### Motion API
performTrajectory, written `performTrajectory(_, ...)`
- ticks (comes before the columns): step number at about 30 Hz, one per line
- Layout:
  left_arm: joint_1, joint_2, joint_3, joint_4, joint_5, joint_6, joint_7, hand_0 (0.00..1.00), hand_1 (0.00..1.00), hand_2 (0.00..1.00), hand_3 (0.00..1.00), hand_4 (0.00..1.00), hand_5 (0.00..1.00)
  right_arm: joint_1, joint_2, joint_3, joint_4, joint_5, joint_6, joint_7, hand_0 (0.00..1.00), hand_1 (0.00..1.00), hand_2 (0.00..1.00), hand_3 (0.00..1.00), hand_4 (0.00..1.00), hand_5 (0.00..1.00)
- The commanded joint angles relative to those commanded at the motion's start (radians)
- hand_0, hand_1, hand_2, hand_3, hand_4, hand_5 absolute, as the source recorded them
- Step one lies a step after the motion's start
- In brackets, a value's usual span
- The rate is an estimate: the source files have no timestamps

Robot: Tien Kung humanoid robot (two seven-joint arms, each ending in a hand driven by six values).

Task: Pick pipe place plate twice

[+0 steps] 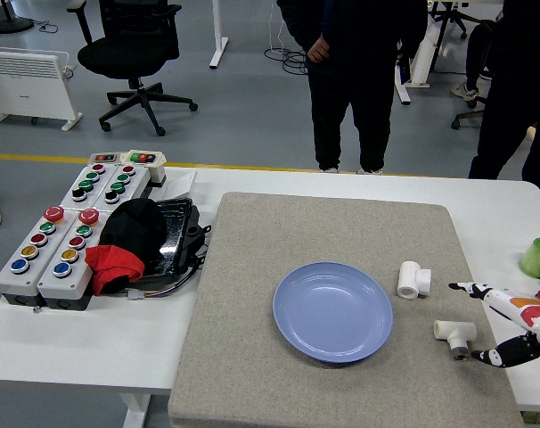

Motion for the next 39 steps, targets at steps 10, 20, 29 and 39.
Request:
performTrajectory(10,0.002,-0.001,-0.001,-0.001,0.002,-0.004,0.001,0.729,0.745,0.703,0.652,0.409,0.998,0.025,0.029,-0.038,-0.054,0.015,-0.015,0.002,0.998,0.932,0.998,0.998,0.842,0.307)
performTrajectory(20,0.008,-0.003,-0.005,-0.001,0.012,-0.007,0.000,0.730,0.744,0.703,0.652,0.410,0.998,0.040,0.045,-0.075,-0.077,0.025,-0.031,0.006,0.998,0.930,0.998,0.998,0.837,0.305)
performTrajectory(29,0.012,-0.005,-0.006,-0.002,0.016,-0.009,0.000,0.731,0.745,0.703,0.653,0.411,0.998,0.052,0.066,-0.110,-0.120,0.021,-0.093,-0.001,0.915,0.842,0.939,0.935,0.820,0.306)
performTrajectory(39,0.012,-0.004,-0.004,-0.001,0.013,-0.009,0.000,0.728,0.745,0.703,0.653,0.411,0.998,0.060,0.069,-0.125,-0.132,0.019,-0.089,-0.009,0.709,0.670,0.652,0.773,0.770,0.269)
